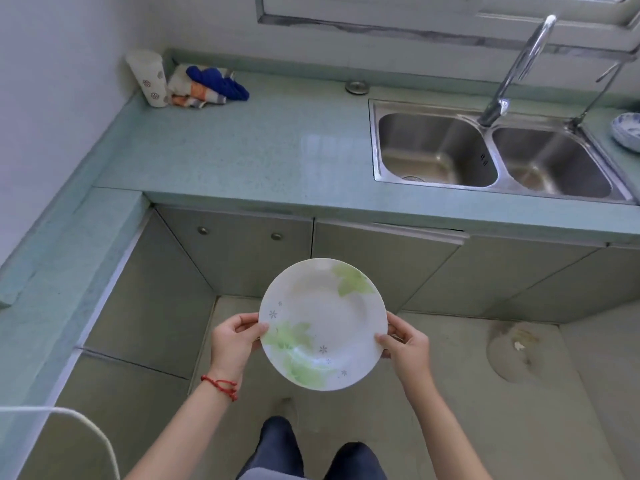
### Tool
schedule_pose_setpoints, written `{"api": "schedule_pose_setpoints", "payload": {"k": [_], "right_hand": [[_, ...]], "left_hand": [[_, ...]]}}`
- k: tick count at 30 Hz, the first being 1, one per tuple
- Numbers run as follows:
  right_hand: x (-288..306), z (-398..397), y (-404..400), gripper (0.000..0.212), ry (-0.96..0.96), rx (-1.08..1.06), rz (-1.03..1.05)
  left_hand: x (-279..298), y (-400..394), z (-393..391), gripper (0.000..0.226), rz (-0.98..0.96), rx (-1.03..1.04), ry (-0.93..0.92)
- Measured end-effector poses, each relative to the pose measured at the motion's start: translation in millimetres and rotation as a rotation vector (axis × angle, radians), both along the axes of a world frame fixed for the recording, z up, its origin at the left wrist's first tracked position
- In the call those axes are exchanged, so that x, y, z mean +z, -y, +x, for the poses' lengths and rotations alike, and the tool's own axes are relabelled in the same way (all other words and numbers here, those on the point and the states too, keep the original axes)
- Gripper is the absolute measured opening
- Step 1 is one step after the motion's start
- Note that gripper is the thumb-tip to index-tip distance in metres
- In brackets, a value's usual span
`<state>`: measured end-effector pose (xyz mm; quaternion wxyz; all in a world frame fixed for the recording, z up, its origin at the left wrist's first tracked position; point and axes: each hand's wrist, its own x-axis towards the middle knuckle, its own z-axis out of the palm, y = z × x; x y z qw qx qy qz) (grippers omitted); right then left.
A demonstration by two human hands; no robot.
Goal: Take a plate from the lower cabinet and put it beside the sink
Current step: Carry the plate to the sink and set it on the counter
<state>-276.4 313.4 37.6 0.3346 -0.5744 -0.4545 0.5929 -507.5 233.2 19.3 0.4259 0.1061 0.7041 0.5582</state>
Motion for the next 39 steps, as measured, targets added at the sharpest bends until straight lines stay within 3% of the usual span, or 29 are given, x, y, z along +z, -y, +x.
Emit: {"api": "schedule_pose_setpoints", "payload": {"k": [14,20,25,33,39], "right_hand": [[0,-71,-165,0.057,0.002,0.012,0.009],[0,-83,-260,0.045,0.027,0.034,-0.002],[3,-95,-322,0.049,0.034,0.079,-0.006],[-9,-127,-371,0.039,0.082,0.127,-0.054],[-19,-158,-389,0.043,0.133,0.096,-0.073]], "left_hand": [[6,-165,-71,0.012,-0.021,0.001,-0.033],[8,-249,-81,0.015,-0.008,0.037,-0.023],[10,-309,-88,0.012,0.009,0.065,-0.028],[-4,-356,-122,0.015,-0.047,0.076,-0.044],[-13,-380,-152,0.019,-0.088,0.049,-0.062]]}}
